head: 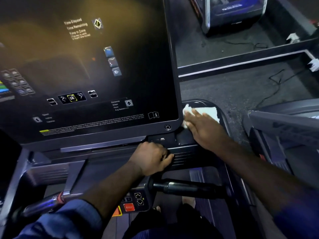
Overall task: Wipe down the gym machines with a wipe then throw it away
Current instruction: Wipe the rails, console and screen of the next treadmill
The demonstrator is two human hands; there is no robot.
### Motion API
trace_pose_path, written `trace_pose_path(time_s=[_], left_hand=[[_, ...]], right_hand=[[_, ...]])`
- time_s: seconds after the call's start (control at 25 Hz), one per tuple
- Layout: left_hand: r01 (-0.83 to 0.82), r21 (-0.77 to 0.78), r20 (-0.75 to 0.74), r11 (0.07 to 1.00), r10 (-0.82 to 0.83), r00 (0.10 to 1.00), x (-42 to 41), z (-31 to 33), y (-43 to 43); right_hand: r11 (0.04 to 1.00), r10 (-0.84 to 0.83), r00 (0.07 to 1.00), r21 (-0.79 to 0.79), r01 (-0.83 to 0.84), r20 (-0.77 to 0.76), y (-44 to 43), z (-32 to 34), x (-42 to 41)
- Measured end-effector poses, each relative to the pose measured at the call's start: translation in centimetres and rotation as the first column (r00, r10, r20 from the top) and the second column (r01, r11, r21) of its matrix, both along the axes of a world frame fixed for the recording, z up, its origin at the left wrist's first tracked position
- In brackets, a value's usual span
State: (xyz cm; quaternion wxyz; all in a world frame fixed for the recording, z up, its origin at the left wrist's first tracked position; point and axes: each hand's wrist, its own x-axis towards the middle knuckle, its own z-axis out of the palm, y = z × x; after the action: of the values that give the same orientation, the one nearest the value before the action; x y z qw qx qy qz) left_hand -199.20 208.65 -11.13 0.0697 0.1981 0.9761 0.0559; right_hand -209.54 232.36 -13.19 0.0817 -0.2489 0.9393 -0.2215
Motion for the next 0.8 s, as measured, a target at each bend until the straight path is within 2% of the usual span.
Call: trace_pose_path(time_s=[0.04, 0.12, 0.2, 0.28, 0.36, 0.44, 0.56, 0.64, 0.72, 0.8], left_hand=[[0.023, -0.052, 0.030, 0.998, -0.021, 0.999, -0.3, 0.0, 0.4], [0.066, -0.058, 0.049, 0.996, -0.063, 0.997, -0.9, 0.2, 0.8], [0.064, 0.018, 0.058, 0.998, -0.065, 0.996, -1.0, 0.2, 0.7], [0.031, 0.104, 0.052, 0.994, -0.037, 0.998, -0.9, 0.0, 0.4], [0.035, 0.142, 0.025, 0.989, -0.039, 0.999, -0.9, -0.3, 0.3], [0.044, 0.141, 0.005, 0.989, -0.045, 0.999, -0.9, -0.7, 0.2], [0.044, 0.123, -0.014, 0.991, -0.042, 0.999, -0.9, -0.8, 0.1], [0.046, 0.119, -0.005, 0.992, -0.046, 0.999, -0.9, -0.5, 0.3], [0.051, 0.116, 0.004, 0.992, -0.052, 0.999, -1.0, -0.1, 0.4], [0.052, 0.123, 0.011, 0.991, -0.053, 0.999, -1.1, 0.0, 0.4]], right_hand=[[1.000, -0.031, 1.000, -0.005, 0.031, 0.005, -1.6, 0.0, -1.6], [0.999, -0.027, 1.000, -0.025, 0.028, 0.014, -4.0, 0.7, -1.8], [0.998, 0.005, 1.000, -0.064, -0.006, -0.011, -3.8, 0.9, 1.5], [0.997, 0.071, 0.996, -0.024, -0.073, -0.057, -1.5, 0.8, 6.2], [0.984, 0.175, 0.984, 0.040, -0.174, -0.027, 0.7, 0.8, 8.6], [0.977, 0.193, 0.981, 0.098, -0.190, -0.023, 1.5, 0.1, 5.1], [0.954, 0.115, 0.993, 0.282, -0.100, -0.036, -1.0, 0.2, -3.1], [0.942, 0.111, 0.994, 0.319, -0.109, 0.011, -3.3, 1.0, -5.0], [0.948, 0.141, 0.989, 0.284, -0.145, 0.035, -4.0, 1.2, -2.3], [0.940, 0.187, 0.982, 0.299, -0.168, -0.037, -1.9, 0.6, 3.6]])
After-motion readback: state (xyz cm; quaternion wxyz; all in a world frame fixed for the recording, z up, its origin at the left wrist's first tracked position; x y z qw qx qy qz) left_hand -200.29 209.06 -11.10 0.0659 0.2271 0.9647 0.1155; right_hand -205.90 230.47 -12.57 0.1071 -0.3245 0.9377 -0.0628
